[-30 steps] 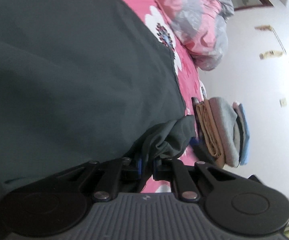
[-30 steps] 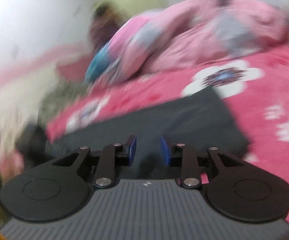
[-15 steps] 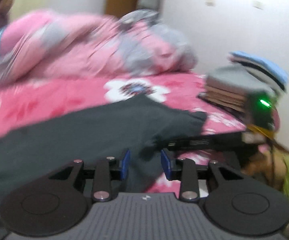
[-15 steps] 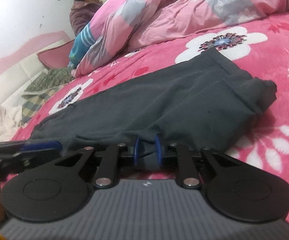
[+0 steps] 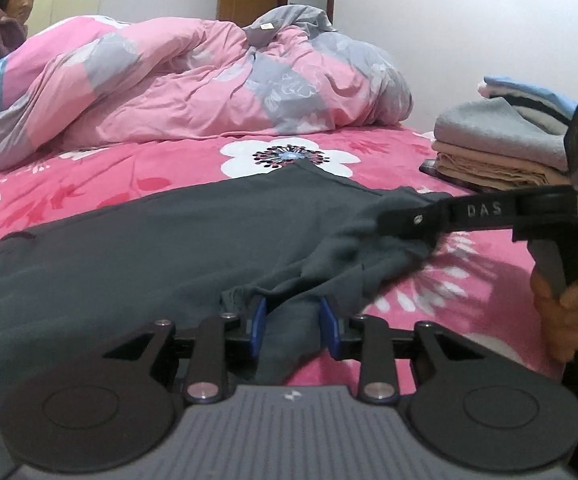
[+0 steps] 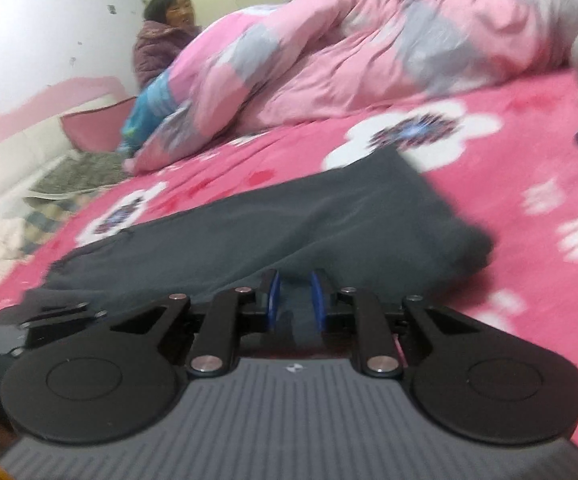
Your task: Fold clothes
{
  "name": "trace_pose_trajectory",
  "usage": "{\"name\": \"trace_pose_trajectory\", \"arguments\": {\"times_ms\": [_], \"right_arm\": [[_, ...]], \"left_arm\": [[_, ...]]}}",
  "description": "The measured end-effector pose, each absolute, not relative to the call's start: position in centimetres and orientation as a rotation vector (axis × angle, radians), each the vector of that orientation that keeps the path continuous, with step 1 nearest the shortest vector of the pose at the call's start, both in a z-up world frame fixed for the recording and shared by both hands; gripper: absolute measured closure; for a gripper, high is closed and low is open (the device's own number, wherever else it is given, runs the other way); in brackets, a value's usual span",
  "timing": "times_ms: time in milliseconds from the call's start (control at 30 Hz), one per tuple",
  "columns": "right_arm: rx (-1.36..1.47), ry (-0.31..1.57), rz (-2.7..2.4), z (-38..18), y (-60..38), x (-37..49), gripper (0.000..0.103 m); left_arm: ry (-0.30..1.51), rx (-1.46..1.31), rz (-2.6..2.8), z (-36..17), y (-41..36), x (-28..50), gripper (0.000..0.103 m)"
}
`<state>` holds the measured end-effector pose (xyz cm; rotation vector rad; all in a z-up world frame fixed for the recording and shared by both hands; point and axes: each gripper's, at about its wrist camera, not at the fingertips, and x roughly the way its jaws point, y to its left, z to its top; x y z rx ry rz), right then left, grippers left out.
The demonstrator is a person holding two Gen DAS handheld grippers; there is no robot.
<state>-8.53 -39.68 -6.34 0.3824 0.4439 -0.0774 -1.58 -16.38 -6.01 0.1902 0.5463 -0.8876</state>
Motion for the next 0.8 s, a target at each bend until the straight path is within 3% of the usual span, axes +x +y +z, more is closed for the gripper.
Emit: {"name": "trace_pose_trajectory", "arguments": {"times_ms": [67,200,567,800], "right_arm": [[0.403,0.436,-0.108,-6.4,-40.5,-8.7,0.088],[0.445,0.421,-0.169,-6.6,-42.0,-8.9,0.099],[0.632,0.394,-0.301,-8.4,-46.9,-9.0,0.097],[0.658,0.39,-0.293,-9.0,-47.4,-9.1,0.097]], "left_arm": [[0.571,0.148,-0.895,-6.2,-16.3,-0.8,0.067],[0.624,0.046,-0.912,-6.6,-15.4,0.6,0.066],[0.631,-0.011,-0.931,-6.5,-14.6,1.0,0.065],[0.56,0.016,-0.91,-4.9,-15.3,0.8,0.052]]}}
